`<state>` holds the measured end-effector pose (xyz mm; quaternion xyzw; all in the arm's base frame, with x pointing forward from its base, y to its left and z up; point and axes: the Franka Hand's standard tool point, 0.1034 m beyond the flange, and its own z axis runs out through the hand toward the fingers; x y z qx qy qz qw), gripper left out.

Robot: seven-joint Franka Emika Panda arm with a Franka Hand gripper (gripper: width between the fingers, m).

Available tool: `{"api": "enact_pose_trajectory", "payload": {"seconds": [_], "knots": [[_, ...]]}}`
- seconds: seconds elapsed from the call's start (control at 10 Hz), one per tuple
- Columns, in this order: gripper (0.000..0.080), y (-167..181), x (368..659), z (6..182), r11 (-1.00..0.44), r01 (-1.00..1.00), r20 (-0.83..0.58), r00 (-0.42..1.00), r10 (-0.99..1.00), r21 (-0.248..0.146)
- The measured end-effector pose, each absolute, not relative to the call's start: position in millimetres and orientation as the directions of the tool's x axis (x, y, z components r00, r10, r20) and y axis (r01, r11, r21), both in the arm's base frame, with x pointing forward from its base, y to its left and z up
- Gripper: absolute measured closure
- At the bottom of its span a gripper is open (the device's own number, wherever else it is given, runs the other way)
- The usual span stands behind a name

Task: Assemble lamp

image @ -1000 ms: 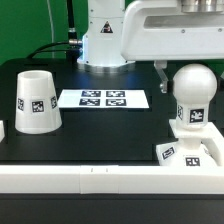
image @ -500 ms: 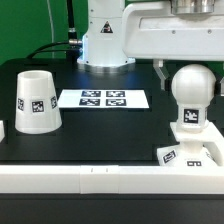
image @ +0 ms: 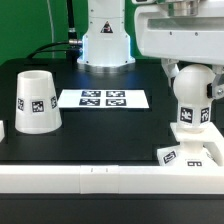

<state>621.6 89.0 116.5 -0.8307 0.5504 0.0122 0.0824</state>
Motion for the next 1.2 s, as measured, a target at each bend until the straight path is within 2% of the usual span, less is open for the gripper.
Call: {"api": "enact_pose_trajectory", "payload": {"seconds": [0.2, 0.7, 0.8, 0.9, 1.0, 1.2], "knots": [[0.022, 91.0, 621.2, 115.2, -0.226, -0.968, -0.158, 0.241, -0.958, -0.11], [0.022, 95.9, 621.3, 115.3, -0.04, -0.996, -0.19, 0.055, -0.98, -0.082], [0.0159, 98.8, 621.0, 115.4, 0.005, -0.997, -0.201, 0.01, -0.98, -0.074], [0.0159, 99.4, 620.9, 115.4, -0.039, -0.996, -0.197, 0.055, -0.979, -0.082], [0.0112, 99.5, 620.6, 115.4, -0.073, -0.993, -0.195, 0.089, -0.977, -0.088], [0.0102, 99.8, 617.7, 115.3, -0.204, -0.975, -0.189, 0.217, -0.958, -0.088]]}}
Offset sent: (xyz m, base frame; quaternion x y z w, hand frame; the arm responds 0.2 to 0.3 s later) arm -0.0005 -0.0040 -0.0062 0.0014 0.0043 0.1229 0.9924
